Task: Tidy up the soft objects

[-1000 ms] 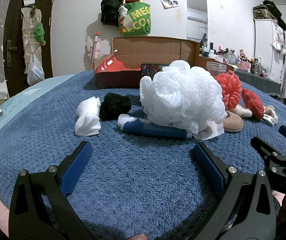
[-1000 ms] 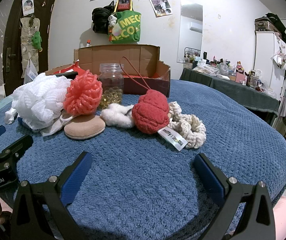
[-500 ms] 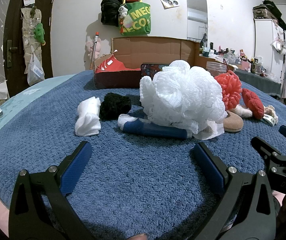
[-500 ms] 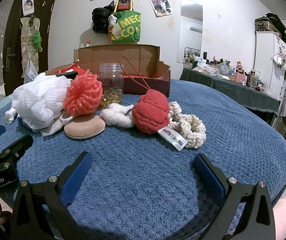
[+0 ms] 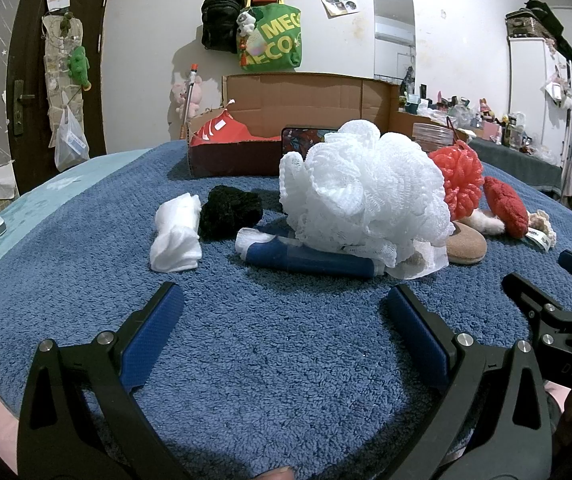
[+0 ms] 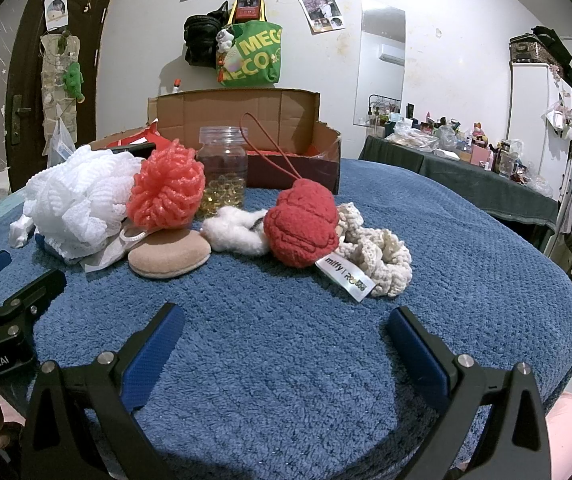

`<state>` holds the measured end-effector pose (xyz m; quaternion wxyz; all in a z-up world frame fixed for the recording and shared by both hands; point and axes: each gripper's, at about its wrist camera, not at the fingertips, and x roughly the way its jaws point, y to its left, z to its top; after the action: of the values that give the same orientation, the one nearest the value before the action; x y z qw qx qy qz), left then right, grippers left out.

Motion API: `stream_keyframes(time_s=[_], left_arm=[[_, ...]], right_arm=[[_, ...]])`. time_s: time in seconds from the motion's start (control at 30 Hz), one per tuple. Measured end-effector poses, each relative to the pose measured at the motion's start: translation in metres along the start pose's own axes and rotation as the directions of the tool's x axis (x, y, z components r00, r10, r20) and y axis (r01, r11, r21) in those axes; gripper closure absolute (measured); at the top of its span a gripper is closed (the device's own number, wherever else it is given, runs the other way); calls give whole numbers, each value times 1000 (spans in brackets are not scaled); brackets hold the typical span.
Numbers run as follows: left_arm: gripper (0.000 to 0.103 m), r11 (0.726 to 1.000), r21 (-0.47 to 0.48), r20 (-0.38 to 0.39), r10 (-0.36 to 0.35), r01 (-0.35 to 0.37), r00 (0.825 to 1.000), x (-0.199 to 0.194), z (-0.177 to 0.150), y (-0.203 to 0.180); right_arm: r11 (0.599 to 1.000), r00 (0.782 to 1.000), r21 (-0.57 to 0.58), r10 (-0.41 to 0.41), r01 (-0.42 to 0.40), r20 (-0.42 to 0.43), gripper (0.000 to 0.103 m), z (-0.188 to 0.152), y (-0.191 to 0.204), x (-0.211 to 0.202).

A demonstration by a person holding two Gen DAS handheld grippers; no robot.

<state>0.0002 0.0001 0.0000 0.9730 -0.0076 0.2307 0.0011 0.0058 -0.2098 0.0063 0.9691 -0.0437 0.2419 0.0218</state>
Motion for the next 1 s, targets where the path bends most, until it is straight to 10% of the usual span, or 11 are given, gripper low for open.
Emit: stream_keyframes(time_s=[1.0], left_arm=[[0,1000,0,-9,-18,18,1000,3,-1,4]], right_arm=[[1000,1000,-2,0,0,0,0,1,0,0]])
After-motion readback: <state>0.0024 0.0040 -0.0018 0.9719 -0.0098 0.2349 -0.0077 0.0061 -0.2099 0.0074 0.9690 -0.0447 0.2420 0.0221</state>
